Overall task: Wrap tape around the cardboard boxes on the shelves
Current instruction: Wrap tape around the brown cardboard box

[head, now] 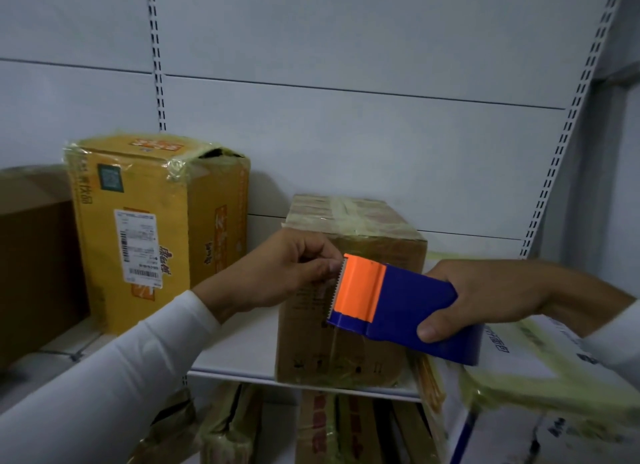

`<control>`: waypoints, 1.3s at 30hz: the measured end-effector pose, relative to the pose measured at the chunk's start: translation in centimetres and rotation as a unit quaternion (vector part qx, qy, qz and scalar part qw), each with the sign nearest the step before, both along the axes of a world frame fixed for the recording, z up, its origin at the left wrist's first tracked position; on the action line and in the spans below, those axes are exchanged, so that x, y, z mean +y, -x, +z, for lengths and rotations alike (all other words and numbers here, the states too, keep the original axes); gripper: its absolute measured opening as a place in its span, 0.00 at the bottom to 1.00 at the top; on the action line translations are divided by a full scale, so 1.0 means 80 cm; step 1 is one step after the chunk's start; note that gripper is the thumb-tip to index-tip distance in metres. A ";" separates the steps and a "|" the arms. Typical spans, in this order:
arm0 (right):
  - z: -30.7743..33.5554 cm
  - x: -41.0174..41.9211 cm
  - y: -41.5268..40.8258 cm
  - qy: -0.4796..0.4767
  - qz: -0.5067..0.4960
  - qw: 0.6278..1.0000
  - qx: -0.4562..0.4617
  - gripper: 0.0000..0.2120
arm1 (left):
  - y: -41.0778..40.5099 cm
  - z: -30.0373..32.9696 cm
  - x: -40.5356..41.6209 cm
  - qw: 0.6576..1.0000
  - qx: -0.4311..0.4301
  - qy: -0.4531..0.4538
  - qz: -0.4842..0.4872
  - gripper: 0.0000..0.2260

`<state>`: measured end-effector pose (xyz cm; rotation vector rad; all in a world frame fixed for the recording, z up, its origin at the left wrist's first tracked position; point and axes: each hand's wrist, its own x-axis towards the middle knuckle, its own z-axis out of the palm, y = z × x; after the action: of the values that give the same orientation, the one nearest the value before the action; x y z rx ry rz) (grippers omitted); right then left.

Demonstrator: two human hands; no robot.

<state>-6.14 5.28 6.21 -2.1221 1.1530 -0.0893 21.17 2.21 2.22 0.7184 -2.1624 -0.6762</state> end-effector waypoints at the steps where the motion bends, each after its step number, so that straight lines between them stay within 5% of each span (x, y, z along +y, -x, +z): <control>1: -0.003 0.000 -0.001 -0.004 0.001 1.000 -0.001 0.16 | -0.001 -0.003 -0.001 1.000 -0.009 0.006 0.004 0.06; 11: 0.036 -0.010 -0.006 0.026 -0.001 0.999 -0.024 0.13 | -0.011 0.000 -0.003 0.996 0.026 0.050 0.076 0.07; 16: 0.067 -0.018 0.030 0.052 -0.056 0.997 0.021 0.28 | -0.078 0.023 -0.016 0.986 0.081 0.025 0.144 0.07; 30: 0.103 -0.028 0.053 0.034 -0.135 0.988 0.063 0.36 | -0.072 0.010 -0.043 0.984 0.091 0.004 0.153 0.09; 39: 0.097 -0.043 0.064 0.033 -0.155 0.984 0.085 0.29 | -0.044 -0.008 -0.060 0.976 0.104 0.019 0.189 0.04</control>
<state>-11.29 1.82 13.99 -2.0204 1.5977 -0.0914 24.68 -2.56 1.60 0.9616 -1.7772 -0.4822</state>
